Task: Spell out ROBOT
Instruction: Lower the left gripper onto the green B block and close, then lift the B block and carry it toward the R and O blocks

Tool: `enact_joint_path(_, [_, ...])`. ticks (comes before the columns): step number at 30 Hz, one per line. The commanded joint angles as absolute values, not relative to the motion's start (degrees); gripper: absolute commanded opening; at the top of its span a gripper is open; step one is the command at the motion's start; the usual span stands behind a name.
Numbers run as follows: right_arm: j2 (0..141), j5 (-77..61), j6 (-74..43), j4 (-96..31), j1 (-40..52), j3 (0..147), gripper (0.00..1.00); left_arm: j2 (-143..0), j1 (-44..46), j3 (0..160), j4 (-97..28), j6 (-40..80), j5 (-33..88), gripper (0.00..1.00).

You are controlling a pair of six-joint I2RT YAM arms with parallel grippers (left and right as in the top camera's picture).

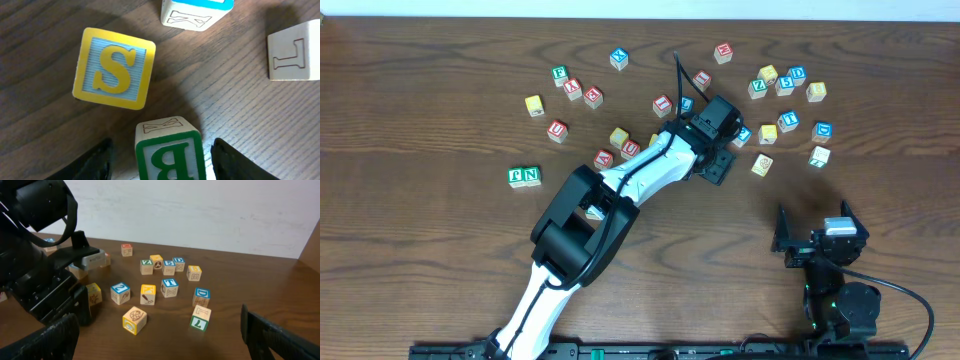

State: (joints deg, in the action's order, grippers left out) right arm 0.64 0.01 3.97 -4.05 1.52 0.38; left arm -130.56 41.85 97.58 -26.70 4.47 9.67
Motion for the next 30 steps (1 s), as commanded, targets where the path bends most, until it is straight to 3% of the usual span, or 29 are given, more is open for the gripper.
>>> enact_joint_path(1, [0.38,0.51,3.46,-4.32,1.17,0.32,0.99,-131.28,41.93,98.59,-26.61,4.51,8.29,0.60])
enact_joint_path(12, [0.38,0.51,3.44,-4.32,1.17,0.32,0.99,-131.28,41.93,98.61,-24.93,2.87,6.13,0.55])
enact_joint_path(23, [0.38,0.51,3.44,-4.29,1.17,0.32,0.99,-131.24,41.93,98.61,-26.15,1.89,5.50,0.39])
enact_joint_path(30, [0.38,0.51,3.46,-4.32,1.17,0.32,0.99,-130.50,41.93,98.61,-30.50,-5.32,5.50,0.21])
